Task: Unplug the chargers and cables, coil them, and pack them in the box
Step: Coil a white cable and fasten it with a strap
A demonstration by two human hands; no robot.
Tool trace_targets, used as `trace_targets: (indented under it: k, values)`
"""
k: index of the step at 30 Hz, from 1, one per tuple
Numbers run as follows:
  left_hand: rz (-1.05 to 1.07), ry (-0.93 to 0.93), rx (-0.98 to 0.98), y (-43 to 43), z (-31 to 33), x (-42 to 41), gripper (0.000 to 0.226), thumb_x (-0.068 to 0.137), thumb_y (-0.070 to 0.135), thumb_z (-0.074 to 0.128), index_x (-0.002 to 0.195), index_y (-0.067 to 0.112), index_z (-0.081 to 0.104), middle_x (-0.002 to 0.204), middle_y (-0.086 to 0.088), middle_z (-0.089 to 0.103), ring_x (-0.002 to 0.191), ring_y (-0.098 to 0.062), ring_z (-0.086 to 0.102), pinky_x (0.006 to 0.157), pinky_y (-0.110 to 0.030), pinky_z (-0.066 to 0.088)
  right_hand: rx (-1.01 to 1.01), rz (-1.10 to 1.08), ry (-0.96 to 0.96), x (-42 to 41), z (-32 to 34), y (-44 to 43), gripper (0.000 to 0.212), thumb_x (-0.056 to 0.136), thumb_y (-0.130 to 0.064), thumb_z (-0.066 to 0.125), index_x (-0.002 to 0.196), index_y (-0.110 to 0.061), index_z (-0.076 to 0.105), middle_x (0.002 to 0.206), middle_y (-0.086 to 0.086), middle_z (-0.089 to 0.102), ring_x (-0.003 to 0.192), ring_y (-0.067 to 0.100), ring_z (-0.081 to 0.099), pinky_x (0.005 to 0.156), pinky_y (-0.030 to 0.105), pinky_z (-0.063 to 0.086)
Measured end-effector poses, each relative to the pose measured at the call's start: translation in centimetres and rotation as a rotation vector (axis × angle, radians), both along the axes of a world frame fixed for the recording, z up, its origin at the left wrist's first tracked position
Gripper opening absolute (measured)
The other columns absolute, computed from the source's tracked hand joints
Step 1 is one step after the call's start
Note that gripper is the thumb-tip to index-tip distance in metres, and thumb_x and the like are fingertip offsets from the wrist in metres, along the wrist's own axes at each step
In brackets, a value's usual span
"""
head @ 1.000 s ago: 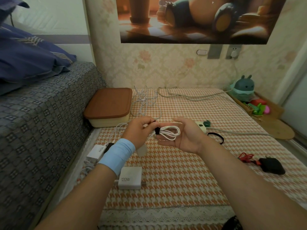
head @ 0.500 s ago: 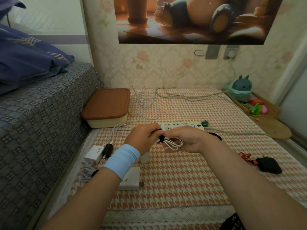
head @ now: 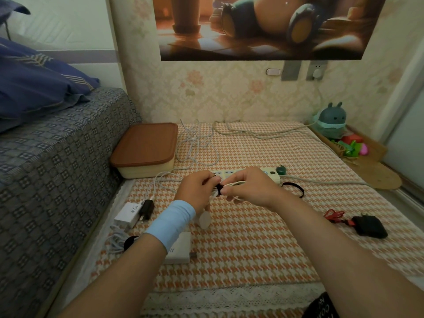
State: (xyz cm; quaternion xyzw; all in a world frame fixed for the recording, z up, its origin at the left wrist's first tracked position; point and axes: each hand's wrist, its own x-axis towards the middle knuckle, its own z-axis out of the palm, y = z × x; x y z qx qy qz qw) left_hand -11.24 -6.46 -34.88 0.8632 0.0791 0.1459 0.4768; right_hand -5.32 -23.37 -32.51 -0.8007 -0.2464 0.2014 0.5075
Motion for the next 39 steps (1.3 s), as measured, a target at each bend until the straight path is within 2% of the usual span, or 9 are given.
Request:
trace_targets:
  k: [3, 5, 8, 12, 18, 23, 29, 34, 39]
  values:
    - [-0.080, 0.049, -0.090, 0.5, 0.2, -0.1, 0.027, 0.096, 0.023, 0.060, 0.071, 0.015, 0.068, 0.055, 0.005, 0.059, 0.043, -0.019, 0.057, 0.047, -0.031, 0.051, -0.072, -0.003, -0.179, 0.4, -0.1, 0.0, 0.012, 0.079, -0.013, 0.086, 0.087, -0.020, 0.082, 0.079, -0.003, 0.078, 0.075, 0.009, 0.072, 0.075, 0.029, 0.058]
    - [-0.126, 0.092, -0.135, 0.9, 0.4, -0.4, 0.023, 0.094, 0.023, 0.063, 0.077, 0.011, 0.073, 0.065, -0.005, 0.065, 0.048, -0.013, 0.061, 0.050, -0.025, 0.049, -0.080, 0.007, -0.241, 0.5, 0.0, 0.0, 0.013, 0.077, -0.011, 0.087, 0.084, -0.021, 0.083, 0.075, -0.006, 0.077, 0.073, 0.007, 0.073, 0.074, 0.025, 0.058]
    - [-0.191, 0.135, -0.194, 1.7, 0.7, -0.7, 0.015, 0.091, 0.021, 0.067, 0.082, 0.013, 0.076, 0.073, 0.000, 0.072, 0.061, -0.006, 0.067, 0.058, -0.016, 0.050, -0.083, 0.026, -0.345, 0.2, 0.0, 0.2, 0.012, 0.075, -0.013, 0.089, 0.080, -0.022, 0.083, 0.074, -0.008, 0.076, 0.071, 0.005, 0.072, 0.076, 0.029, 0.061]
    - [-0.194, 0.139, -0.174, 3.0, 0.9, -0.7, 0.011, 0.086, 0.023, 0.072, 0.077, 0.024, 0.078, 0.079, 0.004, 0.076, 0.071, -0.003, 0.067, 0.067, -0.015, 0.050, -0.041, 0.096, -0.499, -0.4, -0.2, 1.0, 0.009, 0.075, -0.013, 0.089, 0.081, -0.018, 0.083, 0.079, -0.006, 0.076, 0.074, 0.007, 0.072, 0.077, 0.033, 0.061]
    - [-0.123, 0.171, -0.274, 3.5, 0.5, -0.5, 0.009, 0.085, 0.029, 0.073, 0.081, 0.024, 0.079, 0.089, 0.007, 0.076, 0.090, -0.008, 0.069, 0.083, -0.024, 0.052, 0.047, 0.135, -0.723, -0.4, -0.6, 1.6, 0.012, 0.076, -0.008, 0.086, 0.085, -0.015, 0.083, 0.083, -0.005, 0.077, 0.077, 0.004, 0.070, 0.075, 0.020, 0.057]
    - [-0.080, 0.127, -0.304, 3.1, 0.3, -0.3, 0.011, 0.084, 0.028, 0.074, 0.092, 0.020, 0.071, 0.094, -0.004, 0.076, 0.090, -0.018, 0.070, 0.080, -0.029, 0.056, 0.093, 0.100, -0.758, -0.1, -1.1, 1.7, 0.010, 0.076, -0.010, 0.087, 0.083, -0.015, 0.083, 0.082, -0.006, 0.076, 0.078, 0.005, 0.069, 0.075, 0.024, 0.057]
    - [-0.092, 0.039, -0.083, 3.1, 0.4, -0.2, 0.023, 0.090, 0.033, 0.067, 0.085, 0.014, 0.079, 0.084, -0.014, 0.074, 0.073, -0.017, 0.063, 0.071, -0.028, 0.052, 0.127, 0.006, -0.645, 0.0, -1.4, 1.5, 0.011, 0.076, -0.009, 0.087, 0.083, -0.015, 0.082, 0.081, -0.007, 0.075, 0.079, 0.007, 0.069, 0.077, 0.030, 0.058]
    - [-0.218, 0.150, 0.019, 3.5, 1.2, -0.6, 0.019, 0.092, 0.027, 0.066, 0.108, 0.025, 0.075, 0.095, 0.007, 0.075, 0.088, -0.004, 0.066, 0.069, -0.007, 0.048, 0.120, 0.030, -0.708, 0.1, -0.9, 1.2, 0.010, 0.076, -0.008, 0.087, 0.082, -0.014, 0.082, 0.080, -0.007, 0.075, 0.078, 0.006, 0.070, 0.075, 0.029, 0.058]
    - [-0.319, 0.227, 0.122, 4.3, 1.9, -0.9, 0.016, 0.094, 0.029, 0.063, 0.098, 0.029, 0.078, 0.083, 0.016, 0.074, 0.079, 0.005, 0.065, 0.073, -0.016, 0.048, 0.071, 0.106, -0.699, -0.4, -0.5, 1.7, 0.015, 0.076, -0.010, 0.087, 0.088, -0.017, 0.081, 0.082, -0.012, 0.073, 0.082, 0.002, 0.068, 0.076, 0.017, 0.054]
